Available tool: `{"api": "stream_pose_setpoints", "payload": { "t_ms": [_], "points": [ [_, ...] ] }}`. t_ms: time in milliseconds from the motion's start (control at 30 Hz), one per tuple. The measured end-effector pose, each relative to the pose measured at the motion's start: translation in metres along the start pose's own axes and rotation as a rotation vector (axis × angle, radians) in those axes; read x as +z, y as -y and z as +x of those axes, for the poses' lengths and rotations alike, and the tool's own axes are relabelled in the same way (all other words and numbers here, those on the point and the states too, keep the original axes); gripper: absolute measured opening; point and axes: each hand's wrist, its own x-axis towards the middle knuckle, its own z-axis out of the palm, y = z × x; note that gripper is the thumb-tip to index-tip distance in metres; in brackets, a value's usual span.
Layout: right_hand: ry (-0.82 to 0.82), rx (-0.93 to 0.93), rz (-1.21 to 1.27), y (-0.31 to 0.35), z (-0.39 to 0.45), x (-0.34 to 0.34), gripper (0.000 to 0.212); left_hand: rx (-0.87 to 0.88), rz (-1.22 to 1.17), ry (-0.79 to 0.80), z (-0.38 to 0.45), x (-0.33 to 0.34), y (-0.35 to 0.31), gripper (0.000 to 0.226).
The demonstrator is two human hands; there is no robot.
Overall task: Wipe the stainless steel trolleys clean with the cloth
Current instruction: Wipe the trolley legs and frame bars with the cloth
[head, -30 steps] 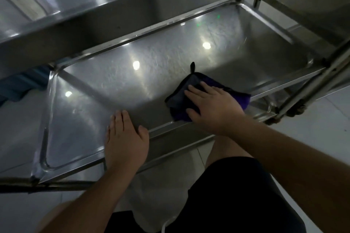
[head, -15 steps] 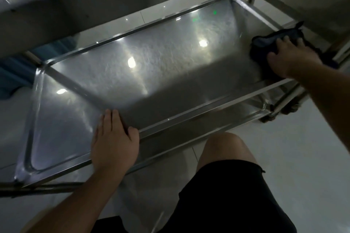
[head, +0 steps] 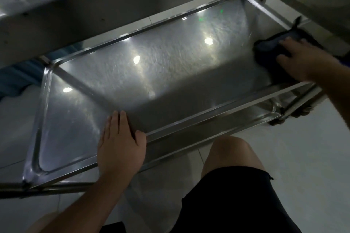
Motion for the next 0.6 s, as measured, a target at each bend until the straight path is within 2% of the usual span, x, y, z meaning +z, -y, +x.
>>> {"api": "stream_pose_setpoints", "payload": {
  "t_ms": [67, 133, 267, 400, 500, 600],
  "points": [
    [-0.029, 0.145, 0.004, -0.012, 0.020, 0.003, 0.085, -0.004, -0.001, -0.005, 0.000, -0.001, -0.002, 0.083],
    [-0.040, 0.187, 0.018, -0.005, 0.023, 0.010, 0.086, -0.014, 0.003, 0.001, 0.000, -0.001, -0.003, 0.083],
    [0.003, 0.105, 0.088, 0.033, -0.033, 0.008, 0.082, -0.027, 0.015, 0.023, 0.001, -0.003, -0.005, 0.083],
    [-0.032, 0.007, 0.122, 0.055, -0.094, 0.007, 0.079, -0.024, 0.016, 0.029, 0.001, -0.003, -0.005, 0.082],
    [-0.038, -0.019, 0.121, 0.047, -0.091, 0.004, 0.080, -0.022, 0.014, 0.033, 0.000, -0.005, -0.004, 0.082],
    [-0.012, 0.073, 0.079, 0.019, -0.044, 0.006, 0.082, -0.018, 0.003, 0.041, -0.001, -0.007, -0.004, 0.083]
  ]
}}
